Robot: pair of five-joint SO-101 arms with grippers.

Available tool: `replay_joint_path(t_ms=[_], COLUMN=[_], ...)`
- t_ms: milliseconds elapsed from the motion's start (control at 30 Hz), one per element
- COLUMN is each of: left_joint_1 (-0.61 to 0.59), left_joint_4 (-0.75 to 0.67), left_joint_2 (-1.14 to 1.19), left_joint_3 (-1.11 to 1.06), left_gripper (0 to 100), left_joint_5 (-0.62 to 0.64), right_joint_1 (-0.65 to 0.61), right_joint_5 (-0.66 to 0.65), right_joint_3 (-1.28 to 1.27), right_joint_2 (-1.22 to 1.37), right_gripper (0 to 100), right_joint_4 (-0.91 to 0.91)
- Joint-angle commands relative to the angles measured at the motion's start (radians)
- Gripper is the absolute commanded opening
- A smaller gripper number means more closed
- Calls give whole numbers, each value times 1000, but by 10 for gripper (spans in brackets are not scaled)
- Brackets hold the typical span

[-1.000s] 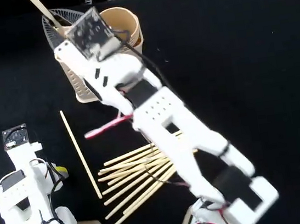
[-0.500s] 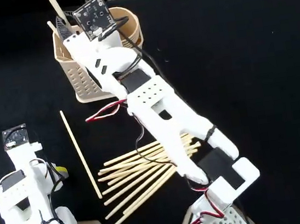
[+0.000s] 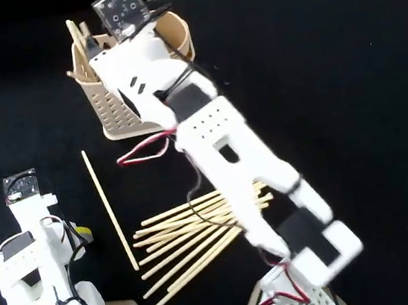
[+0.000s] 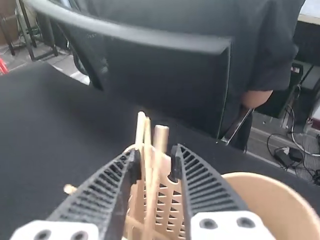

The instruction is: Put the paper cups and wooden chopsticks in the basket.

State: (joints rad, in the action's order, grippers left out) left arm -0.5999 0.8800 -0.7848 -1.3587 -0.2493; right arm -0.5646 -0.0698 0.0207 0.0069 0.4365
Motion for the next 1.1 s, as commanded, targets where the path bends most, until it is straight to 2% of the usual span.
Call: replay_joint_path(t_ms=[0, 133, 300, 433, 567, 667, 867, 1067], left_joint_1=[-2, -2, -2, -8, -22, -102, -395, -684], left_joint_4=[-9, -9, -9, -9, -5, 74, 308, 322], left_joint_2=[-6, -6, -6, -6, -6, -6, -6, 0], left_joint_3=[-2, -2, -2, -2, 7, 73, 317, 377], left_gripper=[281, 281, 281, 281, 281, 281, 281, 281], left_joint_5=[9, 9, 9, 9, 6, 0, -221, -391], right_joint_1=[-17, -18, -31, -34, -51, -69, -163, -269], right_joint_5=[2, 2, 2, 0, 0, 0, 9, 21], right_joint_3=[59, 58, 51, -61, -255, -398, -595, -693], right_joint_2=[-203, -352, -414, -414, -414, -414, -414, -410], right_gripper=[117, 117, 119, 120, 120, 120, 121, 123], right_joint_4=[137, 350, 649, 767, 740, 654, 439, 288])
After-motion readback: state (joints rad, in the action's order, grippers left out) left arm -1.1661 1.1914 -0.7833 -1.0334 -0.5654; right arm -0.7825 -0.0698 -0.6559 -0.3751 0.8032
